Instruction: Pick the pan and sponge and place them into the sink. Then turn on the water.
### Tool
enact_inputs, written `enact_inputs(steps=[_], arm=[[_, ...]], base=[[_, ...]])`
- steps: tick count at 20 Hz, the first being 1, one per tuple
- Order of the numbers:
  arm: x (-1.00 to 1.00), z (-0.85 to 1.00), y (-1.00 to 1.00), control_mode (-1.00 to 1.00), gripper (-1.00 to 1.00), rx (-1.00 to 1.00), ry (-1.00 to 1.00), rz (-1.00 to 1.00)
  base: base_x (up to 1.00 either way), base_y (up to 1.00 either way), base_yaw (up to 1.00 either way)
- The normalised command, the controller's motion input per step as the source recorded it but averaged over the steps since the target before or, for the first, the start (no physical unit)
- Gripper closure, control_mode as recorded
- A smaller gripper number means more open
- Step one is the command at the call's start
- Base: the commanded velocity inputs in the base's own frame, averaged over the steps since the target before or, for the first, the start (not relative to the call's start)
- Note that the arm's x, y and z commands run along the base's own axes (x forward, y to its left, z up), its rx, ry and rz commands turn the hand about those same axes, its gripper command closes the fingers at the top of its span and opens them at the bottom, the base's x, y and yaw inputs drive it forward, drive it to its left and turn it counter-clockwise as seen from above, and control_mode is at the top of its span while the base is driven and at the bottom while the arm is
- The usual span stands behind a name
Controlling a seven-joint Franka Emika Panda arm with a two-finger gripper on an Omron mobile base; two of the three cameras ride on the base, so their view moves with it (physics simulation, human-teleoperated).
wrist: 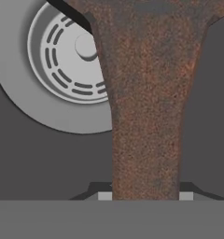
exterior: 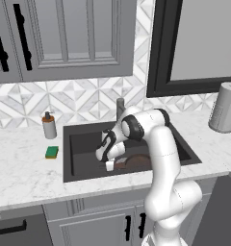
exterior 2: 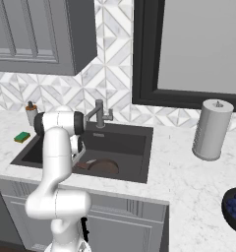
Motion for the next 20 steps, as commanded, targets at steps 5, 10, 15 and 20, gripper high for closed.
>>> enact_inputs(steps=[5, 10, 15, 20], arm=[[0.00, -0.06, 0.04, -1.00, -1.00, 0.00, -0.02, 0.00], [0.00, 0.00, 0.00, -1.00, -1.00, 0.00, 0.00, 0.00], [0.00, 0.16, 0.00, -1.00, -1.00, 0.00, 0.00, 0.02], [0.00, 0.89, 0.00, -1.00, -1.00, 0.01, 0.00, 0.03]], base=[[0.00, 0.00, 0.00], [0.00, 0.00, 0.00], [0.00, 0.00, 0.00], [0.00, 0.00, 0.00]])
